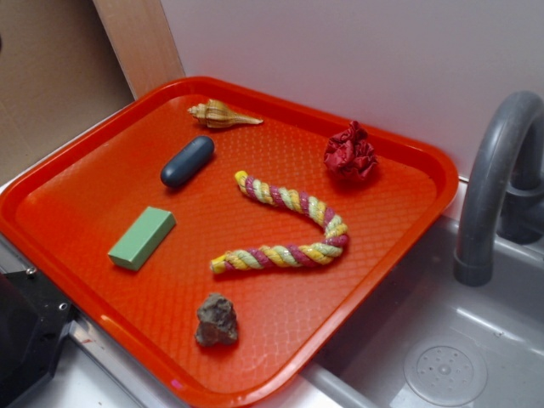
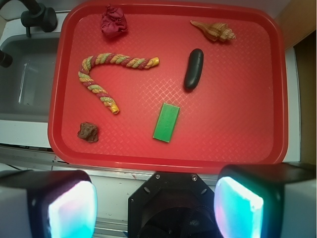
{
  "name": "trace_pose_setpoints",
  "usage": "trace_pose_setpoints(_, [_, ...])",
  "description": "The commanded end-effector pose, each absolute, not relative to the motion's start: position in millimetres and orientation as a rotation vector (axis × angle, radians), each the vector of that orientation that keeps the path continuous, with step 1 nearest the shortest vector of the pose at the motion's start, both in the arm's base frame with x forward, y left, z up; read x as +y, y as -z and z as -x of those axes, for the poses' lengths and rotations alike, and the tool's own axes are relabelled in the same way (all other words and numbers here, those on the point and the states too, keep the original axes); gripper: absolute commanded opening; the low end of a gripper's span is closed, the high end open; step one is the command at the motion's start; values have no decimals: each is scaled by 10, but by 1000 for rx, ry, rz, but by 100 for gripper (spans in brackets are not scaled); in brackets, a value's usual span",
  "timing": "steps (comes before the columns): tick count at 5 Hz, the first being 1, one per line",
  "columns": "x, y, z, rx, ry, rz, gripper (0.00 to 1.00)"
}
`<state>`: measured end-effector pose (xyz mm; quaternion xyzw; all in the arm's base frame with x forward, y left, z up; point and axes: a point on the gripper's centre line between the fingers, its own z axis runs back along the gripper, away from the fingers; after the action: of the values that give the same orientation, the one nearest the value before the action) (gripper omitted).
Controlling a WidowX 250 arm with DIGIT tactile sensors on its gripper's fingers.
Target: Grab the rock.
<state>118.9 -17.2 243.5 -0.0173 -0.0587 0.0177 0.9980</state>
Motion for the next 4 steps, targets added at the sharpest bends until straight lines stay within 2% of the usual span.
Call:
trace_pose_setpoints(1, [-172, -2435, -1189, -118, -35, 35, 100])
trace_pose_setpoints(2, [-417, -2395, -1210, -10, 21, 5, 100])
trace_pose_setpoints(3, [-826, -2253, -1226, -95, 15, 67, 100])
trace_pose_setpoints(4, [-1080, -2081, -1287, -183, -33, 106, 100])
